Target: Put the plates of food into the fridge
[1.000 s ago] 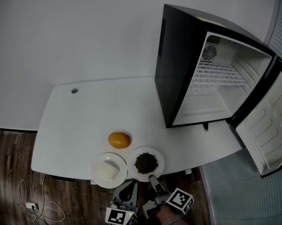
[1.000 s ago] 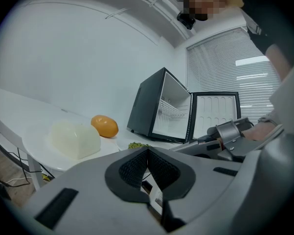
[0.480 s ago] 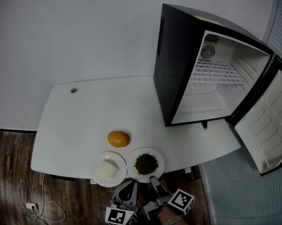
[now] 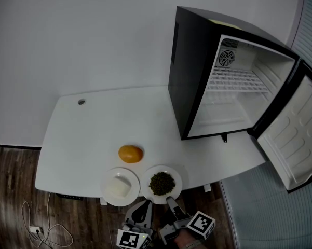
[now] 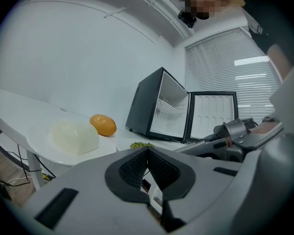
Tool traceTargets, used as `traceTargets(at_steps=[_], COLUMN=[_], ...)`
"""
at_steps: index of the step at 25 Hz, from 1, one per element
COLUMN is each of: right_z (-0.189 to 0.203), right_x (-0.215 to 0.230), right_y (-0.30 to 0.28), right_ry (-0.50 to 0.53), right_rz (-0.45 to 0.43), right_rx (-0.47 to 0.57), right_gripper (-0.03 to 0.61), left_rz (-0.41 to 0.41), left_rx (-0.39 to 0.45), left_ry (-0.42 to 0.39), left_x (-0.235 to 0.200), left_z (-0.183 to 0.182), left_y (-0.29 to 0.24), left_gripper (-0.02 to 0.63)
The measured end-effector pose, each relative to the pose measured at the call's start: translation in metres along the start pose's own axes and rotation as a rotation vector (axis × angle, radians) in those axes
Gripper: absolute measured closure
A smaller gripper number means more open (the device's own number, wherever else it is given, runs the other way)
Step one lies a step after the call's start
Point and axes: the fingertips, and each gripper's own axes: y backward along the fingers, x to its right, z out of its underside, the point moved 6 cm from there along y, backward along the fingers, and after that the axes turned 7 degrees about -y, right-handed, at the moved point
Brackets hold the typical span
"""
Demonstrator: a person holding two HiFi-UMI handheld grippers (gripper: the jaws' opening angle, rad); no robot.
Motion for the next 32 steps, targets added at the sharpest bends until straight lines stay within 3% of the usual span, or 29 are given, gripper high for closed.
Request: traceTargets(at_steps=[16, 32], right_z=[-0.009, -0.034], right_x=[-0.017, -0.048], right_y=[0.014, 0.04], right_ry=[-0.042, 0.036], right_rz=[-0.016, -0.014], right_rx=[0.078, 0.175], right_gripper=[0.56, 0.56], left_rz=[0.075, 0.2], left_rx=[0.022, 0.04], left_ry=[-0.039, -0.067], left_x=[0.013, 0.042], left_z=[-0.024, -0.055], left_y=[-0.01, -0.032], left_gripper=[0.606, 0.606])
